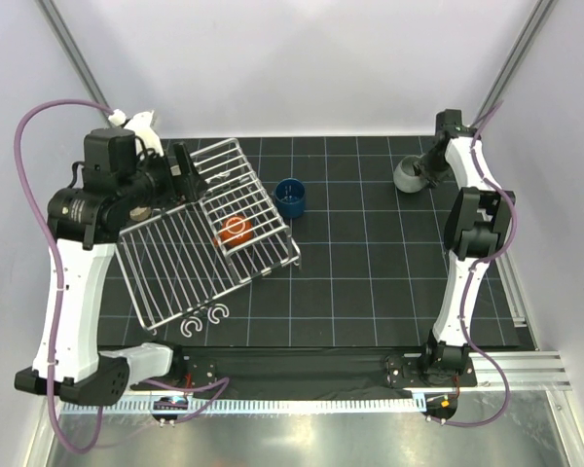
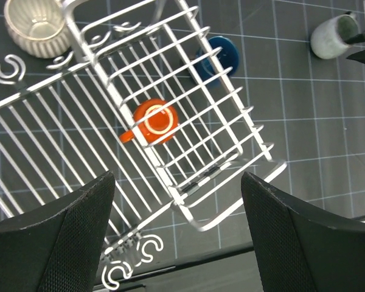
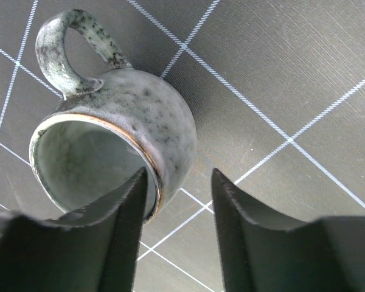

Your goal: Load the cups into the dish rack

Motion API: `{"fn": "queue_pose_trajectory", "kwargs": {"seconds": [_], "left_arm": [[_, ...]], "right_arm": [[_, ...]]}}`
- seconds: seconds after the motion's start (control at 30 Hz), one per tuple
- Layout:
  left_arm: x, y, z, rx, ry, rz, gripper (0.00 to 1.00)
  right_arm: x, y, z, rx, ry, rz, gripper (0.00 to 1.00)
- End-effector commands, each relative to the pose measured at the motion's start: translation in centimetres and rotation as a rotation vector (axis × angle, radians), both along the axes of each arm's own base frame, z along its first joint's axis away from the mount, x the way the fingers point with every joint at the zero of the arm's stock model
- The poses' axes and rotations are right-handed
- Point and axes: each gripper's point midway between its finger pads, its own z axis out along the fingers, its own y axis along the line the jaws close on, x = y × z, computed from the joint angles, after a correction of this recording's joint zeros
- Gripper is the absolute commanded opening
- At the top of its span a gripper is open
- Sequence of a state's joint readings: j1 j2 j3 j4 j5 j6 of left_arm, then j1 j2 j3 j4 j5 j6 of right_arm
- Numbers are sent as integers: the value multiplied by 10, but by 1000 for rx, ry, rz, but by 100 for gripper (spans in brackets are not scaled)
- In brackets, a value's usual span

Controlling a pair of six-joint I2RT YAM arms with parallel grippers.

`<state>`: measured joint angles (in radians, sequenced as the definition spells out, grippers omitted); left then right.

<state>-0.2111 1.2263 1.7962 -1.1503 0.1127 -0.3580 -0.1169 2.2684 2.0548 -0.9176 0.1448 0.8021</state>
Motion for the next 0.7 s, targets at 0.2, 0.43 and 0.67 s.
{"fn": "queue_pose_trajectory", "kwargs": {"seconds": [0.2, 0.43, 0.67], "left_arm": [[-37, 8, -2, 82, -58, -15, 82], [-59, -1, -12, 113, -39, -75, 82], [-61, -30, -5, -6, -30, -149, 80]], "right_arm": [[18, -1, -8, -31, -14, 102, 31], [21, -4, 6, -79, -19, 193, 4], [18, 15, 57, -129, -101, 341, 4]]}}
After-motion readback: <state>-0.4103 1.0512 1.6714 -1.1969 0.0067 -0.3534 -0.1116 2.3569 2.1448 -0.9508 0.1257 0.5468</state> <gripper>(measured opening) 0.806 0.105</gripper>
